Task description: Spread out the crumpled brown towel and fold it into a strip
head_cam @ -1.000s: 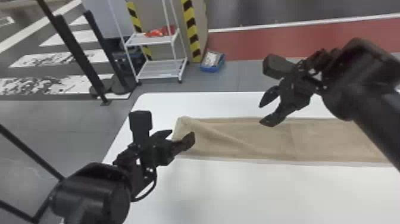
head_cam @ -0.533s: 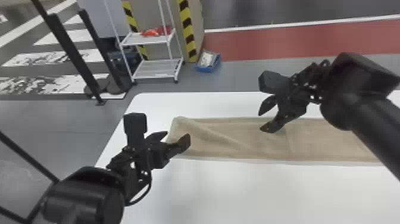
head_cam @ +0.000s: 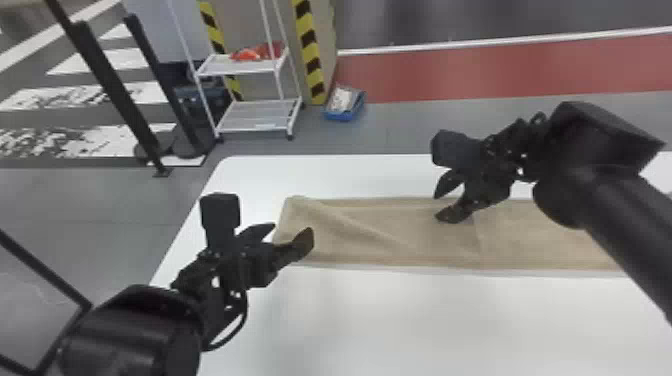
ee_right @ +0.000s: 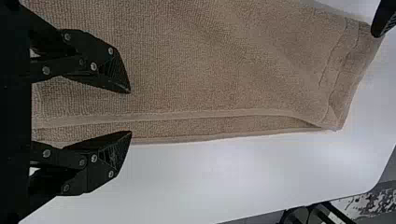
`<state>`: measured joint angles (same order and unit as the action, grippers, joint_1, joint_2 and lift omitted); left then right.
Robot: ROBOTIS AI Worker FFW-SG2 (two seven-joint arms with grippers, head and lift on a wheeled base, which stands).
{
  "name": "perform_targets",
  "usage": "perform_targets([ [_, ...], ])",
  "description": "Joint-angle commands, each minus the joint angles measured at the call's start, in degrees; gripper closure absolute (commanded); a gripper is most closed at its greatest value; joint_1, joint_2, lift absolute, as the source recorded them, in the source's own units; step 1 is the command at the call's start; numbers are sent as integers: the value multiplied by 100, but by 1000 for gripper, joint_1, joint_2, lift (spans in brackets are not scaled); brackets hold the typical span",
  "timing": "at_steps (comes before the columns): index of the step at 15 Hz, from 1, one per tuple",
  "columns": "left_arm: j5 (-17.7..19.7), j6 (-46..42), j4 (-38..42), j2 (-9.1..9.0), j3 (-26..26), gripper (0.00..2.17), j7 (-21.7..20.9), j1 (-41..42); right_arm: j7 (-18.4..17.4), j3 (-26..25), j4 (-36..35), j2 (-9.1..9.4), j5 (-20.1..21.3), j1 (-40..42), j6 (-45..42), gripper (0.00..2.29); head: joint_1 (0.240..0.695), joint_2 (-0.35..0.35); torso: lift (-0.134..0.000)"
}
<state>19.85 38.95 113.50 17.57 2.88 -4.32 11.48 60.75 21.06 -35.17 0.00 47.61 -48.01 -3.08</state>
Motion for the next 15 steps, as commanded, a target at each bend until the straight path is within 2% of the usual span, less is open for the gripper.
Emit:
perform_targets([
  [1, -51, -14, 32, -8, 2, 326, -7, 30, -19, -59, 89, 5, 21, 2, 5, 714, 695, 213, -124],
  [6, -78, -14, 32, -8, -25, 326, -16, 12, 33, -76, 107, 5, 47, -16, 23, 768, 695, 206, -124],
  [8, -95, -14, 23, -8, -42, 329, -16, 4, 68, -111, 98, 5, 29, -51, 23, 927, 695, 205, -124],
  [15, -122, -14, 23, -8, -51, 329, -42, -32, 86, -217, 72, 5, 3, -42, 23, 1011, 695, 203, -124],
])
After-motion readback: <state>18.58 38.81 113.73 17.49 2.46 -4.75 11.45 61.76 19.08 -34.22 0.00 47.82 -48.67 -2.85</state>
